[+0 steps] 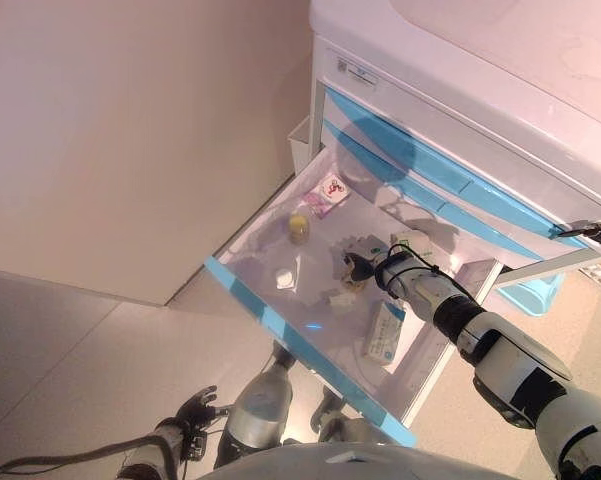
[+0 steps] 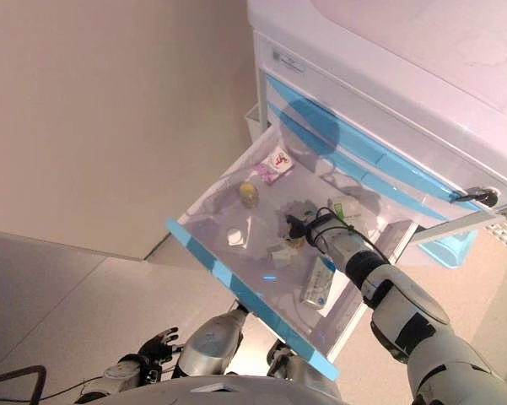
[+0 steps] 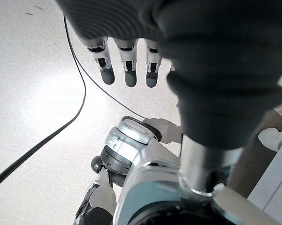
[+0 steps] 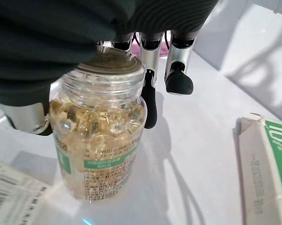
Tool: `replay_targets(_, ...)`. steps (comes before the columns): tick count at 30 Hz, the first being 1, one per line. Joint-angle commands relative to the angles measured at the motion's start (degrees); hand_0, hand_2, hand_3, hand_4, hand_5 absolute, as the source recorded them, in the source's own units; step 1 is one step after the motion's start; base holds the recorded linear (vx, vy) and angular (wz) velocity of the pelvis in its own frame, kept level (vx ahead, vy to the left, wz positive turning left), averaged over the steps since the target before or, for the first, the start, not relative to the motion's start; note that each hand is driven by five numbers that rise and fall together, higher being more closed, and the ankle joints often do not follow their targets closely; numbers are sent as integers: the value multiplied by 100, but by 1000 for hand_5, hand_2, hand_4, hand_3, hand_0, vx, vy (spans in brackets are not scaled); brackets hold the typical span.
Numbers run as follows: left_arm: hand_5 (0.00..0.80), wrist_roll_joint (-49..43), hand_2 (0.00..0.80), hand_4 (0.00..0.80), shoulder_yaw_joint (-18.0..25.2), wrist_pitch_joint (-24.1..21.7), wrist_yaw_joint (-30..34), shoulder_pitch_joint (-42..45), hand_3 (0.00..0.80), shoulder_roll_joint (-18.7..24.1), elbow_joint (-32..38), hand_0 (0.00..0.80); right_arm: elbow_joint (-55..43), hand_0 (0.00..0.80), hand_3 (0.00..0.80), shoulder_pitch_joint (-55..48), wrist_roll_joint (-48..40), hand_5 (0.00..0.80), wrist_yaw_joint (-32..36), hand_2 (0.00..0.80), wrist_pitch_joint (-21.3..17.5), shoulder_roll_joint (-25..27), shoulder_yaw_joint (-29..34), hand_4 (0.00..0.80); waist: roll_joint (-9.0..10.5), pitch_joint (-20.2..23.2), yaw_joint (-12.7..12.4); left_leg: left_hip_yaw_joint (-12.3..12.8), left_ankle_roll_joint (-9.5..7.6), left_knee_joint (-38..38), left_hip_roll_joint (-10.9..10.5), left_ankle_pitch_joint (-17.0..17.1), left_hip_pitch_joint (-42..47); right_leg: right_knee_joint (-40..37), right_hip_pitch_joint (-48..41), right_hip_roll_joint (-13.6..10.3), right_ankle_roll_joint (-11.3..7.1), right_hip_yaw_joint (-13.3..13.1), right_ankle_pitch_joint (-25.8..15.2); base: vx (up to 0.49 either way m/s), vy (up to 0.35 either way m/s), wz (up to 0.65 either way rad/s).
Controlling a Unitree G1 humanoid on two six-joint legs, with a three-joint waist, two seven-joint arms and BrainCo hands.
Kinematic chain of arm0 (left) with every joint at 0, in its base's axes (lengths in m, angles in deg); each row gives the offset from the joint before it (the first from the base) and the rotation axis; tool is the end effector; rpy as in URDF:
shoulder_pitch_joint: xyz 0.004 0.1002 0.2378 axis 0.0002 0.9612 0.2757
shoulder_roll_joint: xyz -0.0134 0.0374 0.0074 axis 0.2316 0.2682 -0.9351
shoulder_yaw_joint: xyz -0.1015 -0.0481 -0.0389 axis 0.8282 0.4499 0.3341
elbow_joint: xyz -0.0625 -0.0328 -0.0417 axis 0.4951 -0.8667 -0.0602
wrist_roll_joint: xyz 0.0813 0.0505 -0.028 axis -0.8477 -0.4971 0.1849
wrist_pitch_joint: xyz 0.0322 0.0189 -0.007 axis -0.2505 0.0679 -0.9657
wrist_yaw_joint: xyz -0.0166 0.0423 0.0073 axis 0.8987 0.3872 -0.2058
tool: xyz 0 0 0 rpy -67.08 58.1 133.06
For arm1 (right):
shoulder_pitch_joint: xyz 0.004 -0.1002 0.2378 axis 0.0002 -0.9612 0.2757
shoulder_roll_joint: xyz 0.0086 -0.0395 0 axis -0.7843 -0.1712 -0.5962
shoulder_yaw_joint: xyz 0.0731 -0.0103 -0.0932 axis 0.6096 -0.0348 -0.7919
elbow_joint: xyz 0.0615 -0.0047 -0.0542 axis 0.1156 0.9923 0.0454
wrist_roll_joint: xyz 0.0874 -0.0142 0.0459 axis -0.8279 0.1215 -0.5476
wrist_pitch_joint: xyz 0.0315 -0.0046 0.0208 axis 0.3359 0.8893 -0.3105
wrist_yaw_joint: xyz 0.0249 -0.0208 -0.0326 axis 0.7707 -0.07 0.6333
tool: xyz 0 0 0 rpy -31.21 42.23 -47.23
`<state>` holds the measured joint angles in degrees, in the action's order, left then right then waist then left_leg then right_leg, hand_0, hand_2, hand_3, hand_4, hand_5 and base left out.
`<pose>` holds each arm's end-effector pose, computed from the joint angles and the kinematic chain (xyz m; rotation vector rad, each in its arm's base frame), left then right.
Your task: Open the drawer and pick up the medicine
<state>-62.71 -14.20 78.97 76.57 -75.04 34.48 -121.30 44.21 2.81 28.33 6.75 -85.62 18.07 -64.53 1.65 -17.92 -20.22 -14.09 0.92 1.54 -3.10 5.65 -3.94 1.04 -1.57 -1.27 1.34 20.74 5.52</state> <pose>0.0869 0.2391 -0.1179 0.0800 1.0609 -0.0205 0.3105 -0.1532 0.0272 -1.8388 -0.0097 0.6548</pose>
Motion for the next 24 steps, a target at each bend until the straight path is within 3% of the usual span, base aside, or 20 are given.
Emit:
replay_targets(1,0,-30,0,0,-52,-52,12,-47,0,123,-130,0,-156,800,800,286,131,800,-409,800,105,-17,-151,800,182,7,-79,-98,-297,42,-455,-282,-91,-81,305,-309,-486,-308,-711,0,0,0)
replay_targets(15,0,-46,0,0,-52,-52,8,-33,0,134,-103,0,-201,800,800,272,53,800,-718,800,142,39,-91,800,212,21,-68,-82,-308,51,-449,-296,-87,-98,306,-297,-505,-320,-728,0,0,0)
replay_targets(24,0,-8,0,0,-53,-66,-25,-10,0,138,-78,0,-422,800,800,304,196,800,-1231,800,474,136,-10,800,230,20,-38,-53,-311,46,-436,-312,-87,-109,309,-281,-518,-340,-742,0,0,0)
